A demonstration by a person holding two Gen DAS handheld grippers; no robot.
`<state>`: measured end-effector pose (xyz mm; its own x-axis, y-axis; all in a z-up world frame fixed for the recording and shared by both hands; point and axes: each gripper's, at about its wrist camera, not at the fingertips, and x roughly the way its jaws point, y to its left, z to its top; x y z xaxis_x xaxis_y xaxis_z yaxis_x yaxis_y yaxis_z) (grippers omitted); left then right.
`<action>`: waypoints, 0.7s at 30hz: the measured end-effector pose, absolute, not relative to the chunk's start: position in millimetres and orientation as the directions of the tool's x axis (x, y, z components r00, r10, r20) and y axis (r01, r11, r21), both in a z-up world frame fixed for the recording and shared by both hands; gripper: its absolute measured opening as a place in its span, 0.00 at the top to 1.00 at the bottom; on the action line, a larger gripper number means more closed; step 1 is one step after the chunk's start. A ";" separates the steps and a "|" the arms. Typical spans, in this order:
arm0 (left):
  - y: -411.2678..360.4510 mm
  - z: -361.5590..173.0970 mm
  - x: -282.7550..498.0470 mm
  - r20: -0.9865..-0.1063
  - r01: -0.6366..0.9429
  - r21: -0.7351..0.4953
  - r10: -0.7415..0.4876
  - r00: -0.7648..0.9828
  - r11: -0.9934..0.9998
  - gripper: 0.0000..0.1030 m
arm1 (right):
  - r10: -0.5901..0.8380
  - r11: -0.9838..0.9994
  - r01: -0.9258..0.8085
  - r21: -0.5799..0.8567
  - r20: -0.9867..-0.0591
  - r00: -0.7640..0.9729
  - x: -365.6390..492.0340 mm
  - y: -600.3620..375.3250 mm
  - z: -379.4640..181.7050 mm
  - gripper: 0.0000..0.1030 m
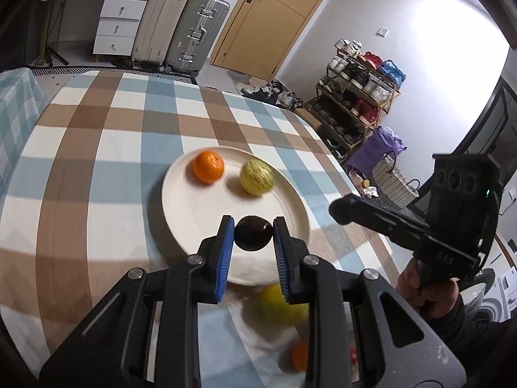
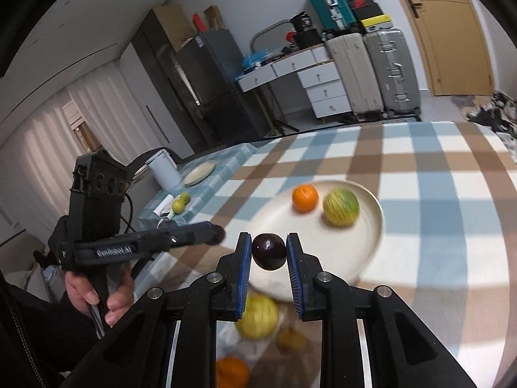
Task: Organize fruits
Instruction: 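Carry both dark purple fruits onto the plate and open both tools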
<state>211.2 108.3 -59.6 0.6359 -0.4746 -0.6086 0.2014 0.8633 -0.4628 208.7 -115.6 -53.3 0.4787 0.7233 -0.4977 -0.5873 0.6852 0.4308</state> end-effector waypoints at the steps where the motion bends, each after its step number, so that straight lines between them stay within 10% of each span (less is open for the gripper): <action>1: 109.9 -61.6 218.0 -0.611 0.197 -0.462 -0.471 0.637 0.865 0.79 | 0.726 0.682 -0.591 0.431 -0.499 0.474 214.3 -112.0 -52.0 0.78; 21: 107.3 -111.7 283.0 -0.683 0.202 -0.359 -0.404 0.609 0.911 0.79 | 0.738 0.629 -0.607 0.485 -0.619 0.270 330.4 -21.0 -93.6 0.78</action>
